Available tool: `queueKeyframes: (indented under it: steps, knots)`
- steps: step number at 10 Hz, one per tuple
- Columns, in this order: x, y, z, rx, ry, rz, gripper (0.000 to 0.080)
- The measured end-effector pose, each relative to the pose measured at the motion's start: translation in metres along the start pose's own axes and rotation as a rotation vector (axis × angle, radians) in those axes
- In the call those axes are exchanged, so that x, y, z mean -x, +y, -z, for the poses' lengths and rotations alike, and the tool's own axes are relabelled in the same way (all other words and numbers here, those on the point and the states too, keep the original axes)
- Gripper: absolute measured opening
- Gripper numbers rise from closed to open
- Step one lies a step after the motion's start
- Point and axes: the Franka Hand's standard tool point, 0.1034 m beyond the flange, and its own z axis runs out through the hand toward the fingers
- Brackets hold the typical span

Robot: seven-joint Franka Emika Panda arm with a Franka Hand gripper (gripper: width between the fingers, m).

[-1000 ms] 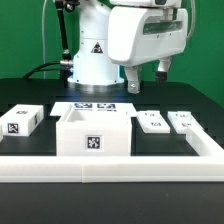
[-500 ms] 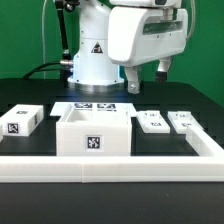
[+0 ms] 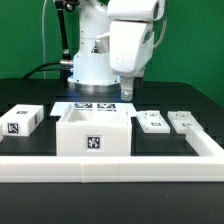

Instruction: Assemble cabinet

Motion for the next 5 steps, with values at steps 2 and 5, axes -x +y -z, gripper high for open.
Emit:
queueKeyframes:
  steps: [2,5]
  knots:
    - [-0.0009,0.0004,-0.0001,0.0,0.0,0.001,0.0798]
    - [0.0003,-0.0027,-0.0088,0.061,0.017,0.149,0.0798]
